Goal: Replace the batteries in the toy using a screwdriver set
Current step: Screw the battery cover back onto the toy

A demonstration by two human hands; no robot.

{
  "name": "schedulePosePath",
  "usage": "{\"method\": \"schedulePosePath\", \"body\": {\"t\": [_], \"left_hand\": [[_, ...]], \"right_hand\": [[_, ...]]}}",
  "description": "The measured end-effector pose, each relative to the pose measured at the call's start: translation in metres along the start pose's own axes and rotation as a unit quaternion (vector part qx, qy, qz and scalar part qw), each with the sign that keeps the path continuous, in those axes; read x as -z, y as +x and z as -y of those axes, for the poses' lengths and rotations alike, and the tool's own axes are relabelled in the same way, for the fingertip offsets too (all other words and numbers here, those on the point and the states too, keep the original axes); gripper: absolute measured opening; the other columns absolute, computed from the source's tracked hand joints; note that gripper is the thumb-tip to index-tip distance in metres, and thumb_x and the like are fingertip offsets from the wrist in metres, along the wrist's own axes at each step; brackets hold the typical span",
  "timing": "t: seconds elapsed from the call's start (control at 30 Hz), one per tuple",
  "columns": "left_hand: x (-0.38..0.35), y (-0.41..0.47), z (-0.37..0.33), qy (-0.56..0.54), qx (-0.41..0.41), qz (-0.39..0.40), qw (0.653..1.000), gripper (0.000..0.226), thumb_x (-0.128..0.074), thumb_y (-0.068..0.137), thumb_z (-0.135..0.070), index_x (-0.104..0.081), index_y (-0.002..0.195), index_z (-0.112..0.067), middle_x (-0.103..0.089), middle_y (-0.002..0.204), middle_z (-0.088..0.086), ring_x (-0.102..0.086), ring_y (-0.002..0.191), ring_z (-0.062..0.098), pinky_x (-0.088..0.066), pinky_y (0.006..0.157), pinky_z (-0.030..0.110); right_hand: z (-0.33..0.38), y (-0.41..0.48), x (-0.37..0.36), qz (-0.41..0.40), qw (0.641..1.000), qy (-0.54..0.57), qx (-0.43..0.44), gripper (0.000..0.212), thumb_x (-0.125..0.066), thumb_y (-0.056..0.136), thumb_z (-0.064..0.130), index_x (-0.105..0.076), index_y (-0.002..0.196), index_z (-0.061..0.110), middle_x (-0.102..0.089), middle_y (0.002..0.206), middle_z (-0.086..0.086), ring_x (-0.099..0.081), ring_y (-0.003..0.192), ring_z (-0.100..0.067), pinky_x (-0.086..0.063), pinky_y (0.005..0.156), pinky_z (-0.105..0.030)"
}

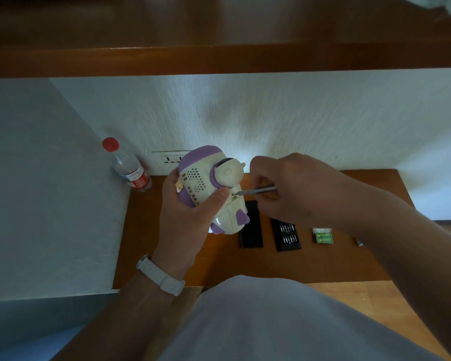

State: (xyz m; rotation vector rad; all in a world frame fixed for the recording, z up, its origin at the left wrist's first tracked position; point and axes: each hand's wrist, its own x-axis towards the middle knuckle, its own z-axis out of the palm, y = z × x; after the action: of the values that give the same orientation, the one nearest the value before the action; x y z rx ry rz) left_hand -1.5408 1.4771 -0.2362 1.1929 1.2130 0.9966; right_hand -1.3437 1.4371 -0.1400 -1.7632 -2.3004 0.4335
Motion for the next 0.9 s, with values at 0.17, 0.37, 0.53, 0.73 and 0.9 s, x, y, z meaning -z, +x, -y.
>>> {"method": "schedulePosePath", "body": {"t": [0.17,0.37,0.53,0.73,0.9], "left_hand": [[0.0,-0.001,0.001,0.0,0.011,0.003,1.0,0.082,-0.084,0.074,-0.017,-0.041,0.142,-0.027,-0.067,0.097,-0.034,-0.069,0.094,-0.006,-0.058,0.061,0.019],[-0.004,-0.005,-0.001,-0.001,0.013,0.012,1.0,0.086,-0.085,0.068,-0.023,-0.041,0.143,-0.024,-0.068,0.095,-0.034,-0.07,0.092,-0.007,-0.057,0.059,0.018],[-0.004,-0.006,-0.003,-0.012,0.017,0.015,1.0,0.095,-0.081,0.056,-0.04,-0.041,0.141,-0.027,-0.066,0.095,-0.037,-0.068,0.093,-0.011,-0.057,0.059,0.016],[-0.009,-0.01,0.001,-0.024,0.034,0.018,0.999,0.096,-0.082,0.056,-0.039,-0.041,0.142,-0.026,-0.069,0.1,-0.031,-0.071,0.096,-0.002,-0.059,0.064,0.021],[-0.012,-0.012,0.007,-0.036,0.053,0.023,0.998,0.092,-0.082,0.058,-0.035,-0.041,0.14,-0.027,-0.07,0.097,-0.031,-0.07,0.094,-0.005,-0.058,0.061,0.019]], "right_hand": [[-0.001,0.001,0.0,0.005,1.0,-0.011,-0.004,0.011,-0.061,0.086,0.027,-0.052,0.081,0.024,-0.049,0.055,0.008,-0.042,0.046,-0.007,-0.029,0.045,-0.022],[-0.003,0.0,-0.001,-0.009,1.0,-0.023,-0.003,0.016,-0.062,0.088,0.031,-0.059,0.081,0.017,-0.044,0.051,0.009,-0.039,0.043,-0.007,-0.026,0.044,-0.024],[-0.004,-0.004,-0.003,0.026,1.0,-0.005,0.004,0.014,-0.059,0.086,0.029,-0.046,0.091,0.028,-0.049,0.06,0.009,-0.045,0.048,-0.008,-0.032,0.044,-0.021],[-0.009,-0.007,-0.007,0.014,1.0,-0.004,0.0,0.012,-0.06,0.087,0.02,-0.05,0.085,0.025,-0.048,0.057,0.01,-0.042,0.046,-0.006,-0.027,0.043,-0.015],[-0.013,-0.008,-0.011,0.016,1.0,0.006,0.007,0.011,-0.061,0.088,0.024,-0.057,0.082,0.017,-0.047,0.053,0.007,-0.036,0.041,-0.006,-0.03,0.039,-0.02]]}}
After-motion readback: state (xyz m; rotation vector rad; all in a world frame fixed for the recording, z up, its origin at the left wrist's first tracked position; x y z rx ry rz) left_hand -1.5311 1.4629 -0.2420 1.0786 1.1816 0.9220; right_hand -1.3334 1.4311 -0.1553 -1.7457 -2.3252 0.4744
